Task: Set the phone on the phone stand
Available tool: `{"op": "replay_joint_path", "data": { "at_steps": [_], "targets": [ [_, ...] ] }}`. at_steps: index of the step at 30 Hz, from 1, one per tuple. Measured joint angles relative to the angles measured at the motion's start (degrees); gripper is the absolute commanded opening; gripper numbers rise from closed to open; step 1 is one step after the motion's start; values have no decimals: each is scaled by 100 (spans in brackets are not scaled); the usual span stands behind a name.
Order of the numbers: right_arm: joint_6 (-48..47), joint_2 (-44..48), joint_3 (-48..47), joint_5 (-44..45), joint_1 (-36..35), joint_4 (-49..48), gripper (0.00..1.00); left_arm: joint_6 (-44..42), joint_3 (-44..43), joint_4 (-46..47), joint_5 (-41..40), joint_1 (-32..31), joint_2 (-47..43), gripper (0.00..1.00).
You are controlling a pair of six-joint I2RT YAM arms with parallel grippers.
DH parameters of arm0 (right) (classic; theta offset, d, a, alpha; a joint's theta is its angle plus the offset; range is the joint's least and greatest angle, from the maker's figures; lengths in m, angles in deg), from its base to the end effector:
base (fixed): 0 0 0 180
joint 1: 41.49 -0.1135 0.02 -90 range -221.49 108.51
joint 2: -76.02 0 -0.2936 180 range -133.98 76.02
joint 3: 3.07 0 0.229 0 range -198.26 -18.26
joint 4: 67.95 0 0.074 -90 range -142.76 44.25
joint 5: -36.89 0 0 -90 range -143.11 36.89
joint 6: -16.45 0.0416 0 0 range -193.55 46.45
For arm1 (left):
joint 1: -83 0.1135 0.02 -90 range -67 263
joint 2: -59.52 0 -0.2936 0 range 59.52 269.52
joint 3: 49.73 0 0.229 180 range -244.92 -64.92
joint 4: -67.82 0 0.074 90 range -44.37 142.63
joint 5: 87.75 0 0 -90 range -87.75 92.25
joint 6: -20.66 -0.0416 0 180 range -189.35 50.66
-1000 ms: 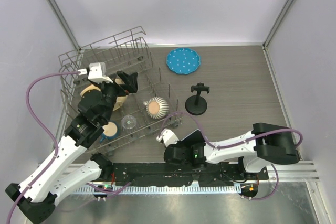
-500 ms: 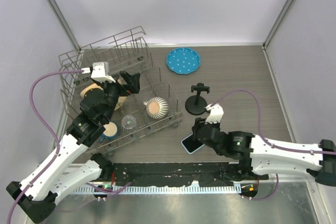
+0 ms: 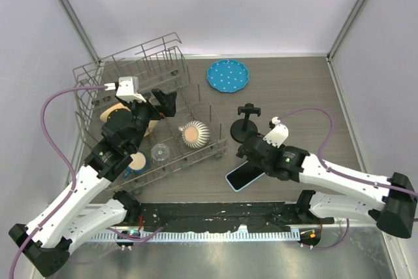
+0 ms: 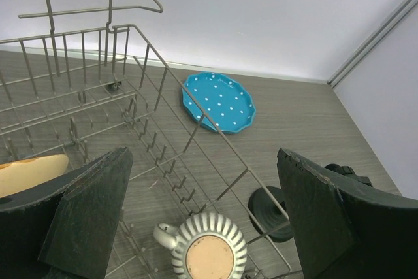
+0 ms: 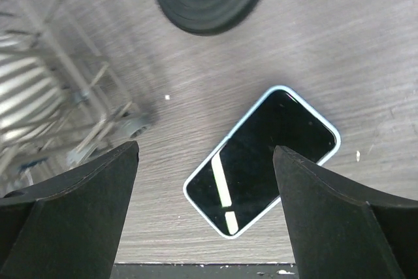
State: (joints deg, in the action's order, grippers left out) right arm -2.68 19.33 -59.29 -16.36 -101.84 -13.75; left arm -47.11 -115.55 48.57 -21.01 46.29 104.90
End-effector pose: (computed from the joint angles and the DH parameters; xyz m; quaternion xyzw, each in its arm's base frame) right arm 0.0957 0.1179 0.2694 0.1782 0.8917 0.1382 0.3925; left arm 0.1225 -0.0708 0.4048 -0.0565 0.6980 -0.2214 0.6786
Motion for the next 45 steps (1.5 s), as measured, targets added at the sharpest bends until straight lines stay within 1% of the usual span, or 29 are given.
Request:
{"op": "replay_joint_path", "data": {
  "at_steps": [4, 6, 11, 19, 26, 30, 45],
  "targets": [
    [560, -750, -201, -649, 507, 361, 90, 0, 0, 2, 20, 0, 4, 97],
    [828, -1071, -319, -837, 570, 612, 90, 0, 0, 0, 22, 0, 4, 97],
    [1386, -1495, -481, -1244, 739, 1045, 90, 0, 0, -2, 35, 0, 15, 98],
    [1784, -2063, -485, -1663, 852, 1250, 90, 2, 0, -2, 63, 0, 33, 98],
    [1919, -2247, -481, -1821, 911, 1128, 90, 2, -2, -7, 96, 0, 76, 98],
    [1976, -2247, -341, -1978, 1032, 767, 90, 2, -2, -7, 98, 0, 79, 98],
    [2033, -2212, -315, -2052, 1141, 772, 90, 4, -2, -7, 142, 0, 111, 98]
  ]
}}
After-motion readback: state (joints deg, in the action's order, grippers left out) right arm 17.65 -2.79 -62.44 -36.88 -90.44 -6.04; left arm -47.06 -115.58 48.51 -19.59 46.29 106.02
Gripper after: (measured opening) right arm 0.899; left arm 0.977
